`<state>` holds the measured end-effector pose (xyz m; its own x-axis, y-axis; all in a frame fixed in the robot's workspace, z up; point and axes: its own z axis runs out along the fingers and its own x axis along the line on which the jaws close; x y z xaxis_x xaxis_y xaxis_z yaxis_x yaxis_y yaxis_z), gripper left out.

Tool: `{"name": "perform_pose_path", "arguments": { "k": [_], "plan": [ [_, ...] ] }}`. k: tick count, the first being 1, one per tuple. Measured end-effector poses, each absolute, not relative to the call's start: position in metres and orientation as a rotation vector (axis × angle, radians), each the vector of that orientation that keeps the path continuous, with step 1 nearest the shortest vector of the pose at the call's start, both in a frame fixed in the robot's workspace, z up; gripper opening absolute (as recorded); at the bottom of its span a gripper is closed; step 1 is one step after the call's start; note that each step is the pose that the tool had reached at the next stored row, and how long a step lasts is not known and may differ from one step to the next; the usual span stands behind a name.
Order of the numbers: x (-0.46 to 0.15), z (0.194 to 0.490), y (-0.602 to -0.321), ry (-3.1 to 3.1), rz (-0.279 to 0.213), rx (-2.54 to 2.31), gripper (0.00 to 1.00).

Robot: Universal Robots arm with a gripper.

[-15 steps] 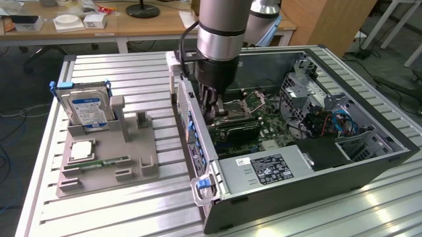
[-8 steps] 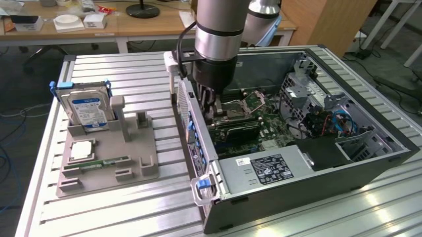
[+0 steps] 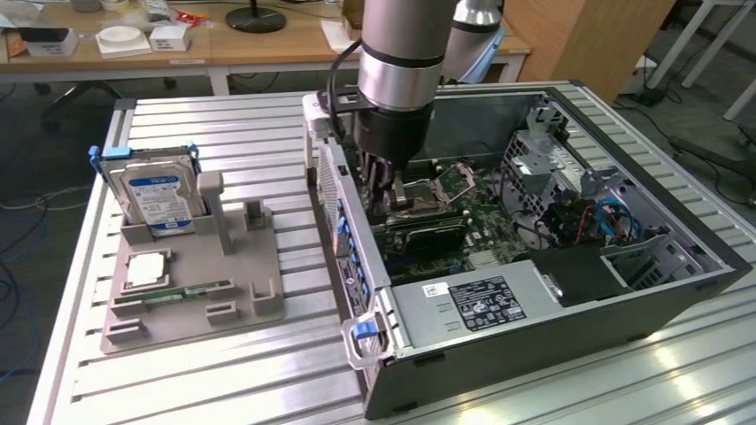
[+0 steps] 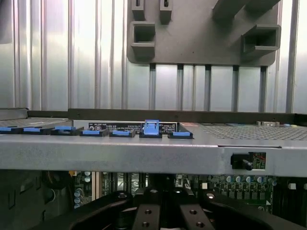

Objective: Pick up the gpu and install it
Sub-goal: 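Press down on the gpu until it lock into place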

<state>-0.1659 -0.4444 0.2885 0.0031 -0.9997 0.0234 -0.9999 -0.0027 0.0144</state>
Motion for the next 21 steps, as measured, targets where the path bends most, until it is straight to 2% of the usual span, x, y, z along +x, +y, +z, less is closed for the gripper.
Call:
{"name": "perform_pose_path", "arguments": {
  "k": [9, 21],
  "plan": [
    [-0.165, 0.304, -0.444, -2.197, 0.013, 2.205, 0.10],
    [-0.176, 0.305, -0.444, -2.195, 0.025, 2.207, 0.10]
  ]
}}
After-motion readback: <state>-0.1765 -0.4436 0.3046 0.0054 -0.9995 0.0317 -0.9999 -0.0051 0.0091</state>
